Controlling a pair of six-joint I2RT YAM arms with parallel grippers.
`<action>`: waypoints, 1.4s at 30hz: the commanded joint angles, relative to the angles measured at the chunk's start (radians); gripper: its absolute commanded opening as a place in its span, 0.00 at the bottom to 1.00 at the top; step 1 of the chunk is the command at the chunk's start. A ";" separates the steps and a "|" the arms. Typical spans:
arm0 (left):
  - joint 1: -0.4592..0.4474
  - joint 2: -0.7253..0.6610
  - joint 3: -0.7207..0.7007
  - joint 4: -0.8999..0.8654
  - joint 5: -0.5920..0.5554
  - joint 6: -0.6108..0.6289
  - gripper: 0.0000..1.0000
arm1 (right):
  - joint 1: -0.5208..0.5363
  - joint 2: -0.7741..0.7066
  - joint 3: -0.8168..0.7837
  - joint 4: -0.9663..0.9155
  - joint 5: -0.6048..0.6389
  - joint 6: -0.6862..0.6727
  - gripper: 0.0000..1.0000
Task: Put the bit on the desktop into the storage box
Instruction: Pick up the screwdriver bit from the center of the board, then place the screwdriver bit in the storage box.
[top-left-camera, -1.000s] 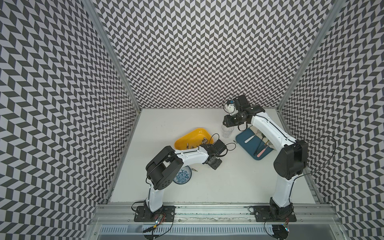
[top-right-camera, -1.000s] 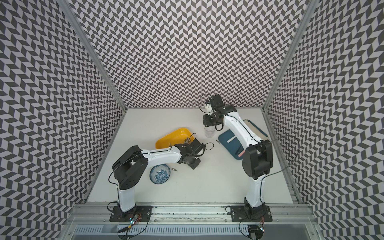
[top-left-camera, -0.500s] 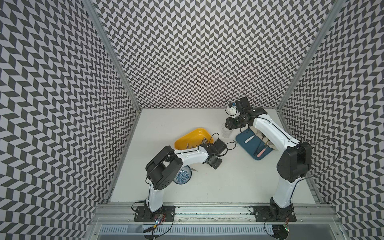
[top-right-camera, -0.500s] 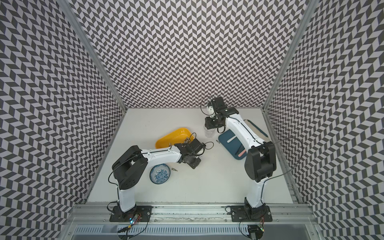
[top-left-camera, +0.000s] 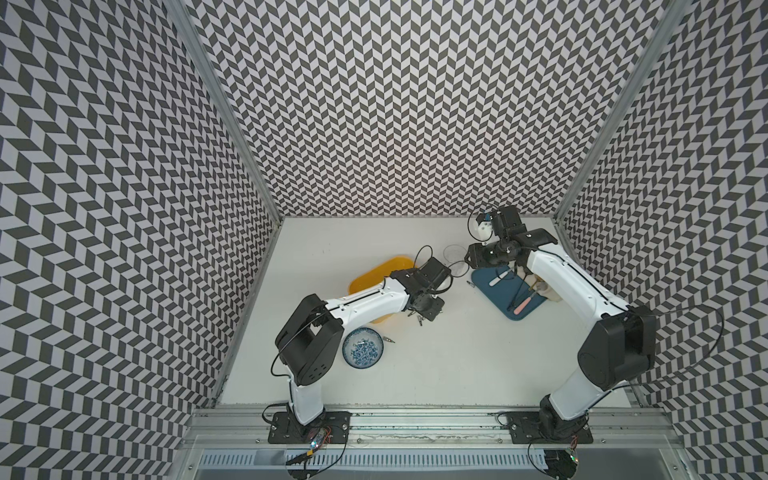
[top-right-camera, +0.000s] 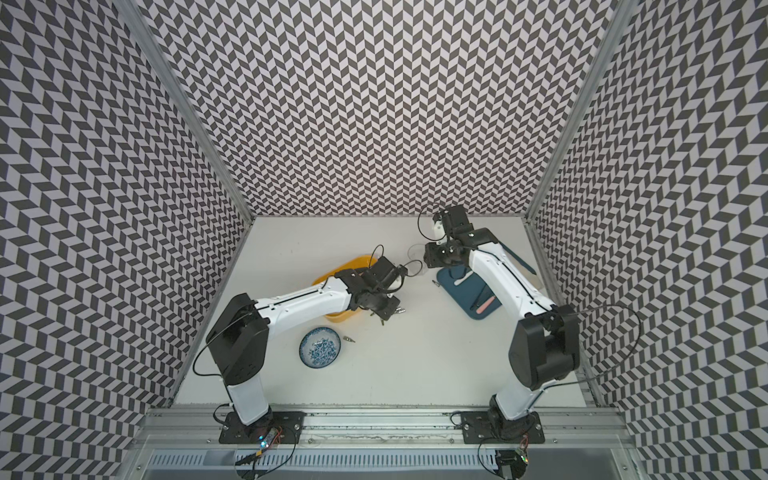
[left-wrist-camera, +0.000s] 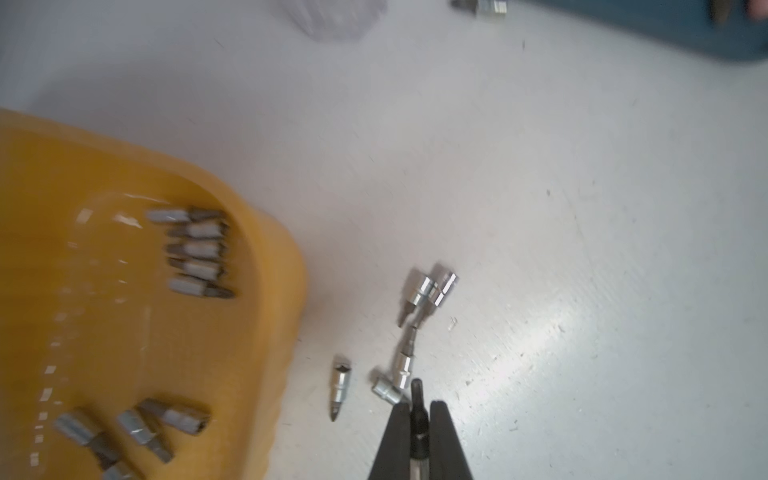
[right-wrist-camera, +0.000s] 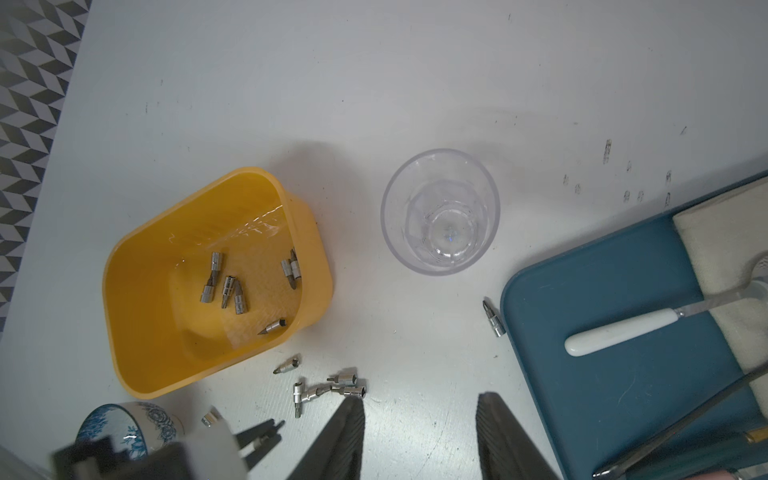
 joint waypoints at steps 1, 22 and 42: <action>0.085 -0.073 0.054 -0.070 0.017 0.002 0.00 | -0.004 -0.051 -0.058 0.062 0.012 0.030 0.49; 0.329 0.118 0.047 -0.050 0.102 0.050 0.00 | 0.191 -0.027 -0.293 0.208 -0.114 0.070 0.50; 0.341 0.157 -0.024 -0.014 0.132 0.042 0.06 | 0.248 0.140 -0.308 0.321 -0.085 0.046 0.50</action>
